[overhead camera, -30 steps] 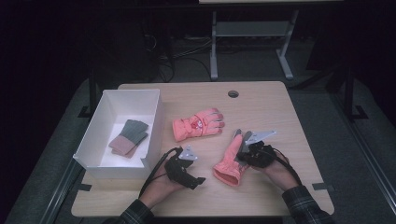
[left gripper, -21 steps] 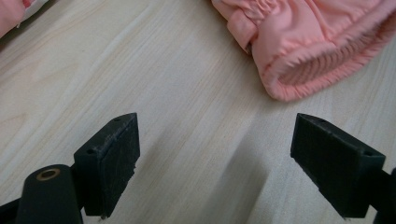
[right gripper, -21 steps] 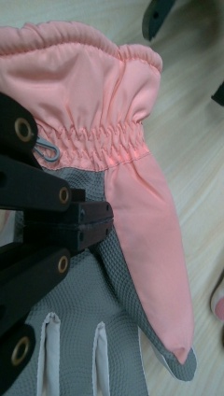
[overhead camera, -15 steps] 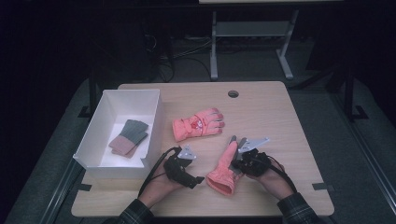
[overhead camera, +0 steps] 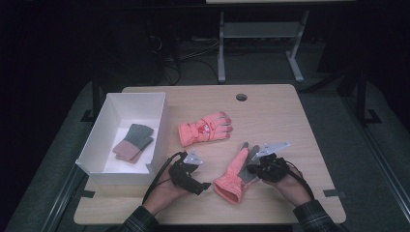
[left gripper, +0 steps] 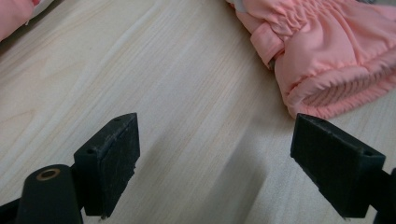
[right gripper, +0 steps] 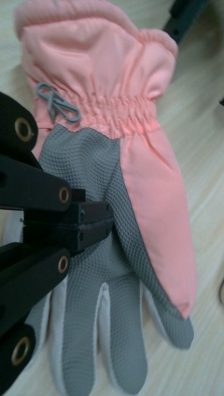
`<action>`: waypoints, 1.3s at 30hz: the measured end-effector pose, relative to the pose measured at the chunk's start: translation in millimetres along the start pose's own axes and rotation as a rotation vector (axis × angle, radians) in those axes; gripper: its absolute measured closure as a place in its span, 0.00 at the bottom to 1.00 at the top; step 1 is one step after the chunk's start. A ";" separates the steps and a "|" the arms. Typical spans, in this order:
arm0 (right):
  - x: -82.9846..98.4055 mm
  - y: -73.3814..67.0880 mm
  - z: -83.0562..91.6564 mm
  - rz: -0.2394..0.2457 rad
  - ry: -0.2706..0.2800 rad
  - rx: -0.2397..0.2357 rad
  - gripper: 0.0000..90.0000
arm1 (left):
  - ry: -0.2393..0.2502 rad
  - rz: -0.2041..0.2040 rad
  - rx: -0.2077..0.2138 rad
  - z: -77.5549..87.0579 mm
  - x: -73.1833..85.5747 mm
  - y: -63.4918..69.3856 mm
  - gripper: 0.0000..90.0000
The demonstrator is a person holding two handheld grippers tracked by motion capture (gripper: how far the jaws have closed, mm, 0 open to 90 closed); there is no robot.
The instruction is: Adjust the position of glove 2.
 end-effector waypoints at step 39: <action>50.0 14.9 41.3 -0.053 0.119 0.092 0.16 | 0.054 0.097 -0.108 7.3 -41.7 -47.0 0.83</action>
Point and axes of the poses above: each handheld gripper's, and its own axes: z roughly backward along the jaws, x roughly out of its underside, y roughly to its right, the point moved 1 cm from there along -z, roughly forward along the jaws, and after that the axes turned 13 degrees about -z, right-handed, at the moved point
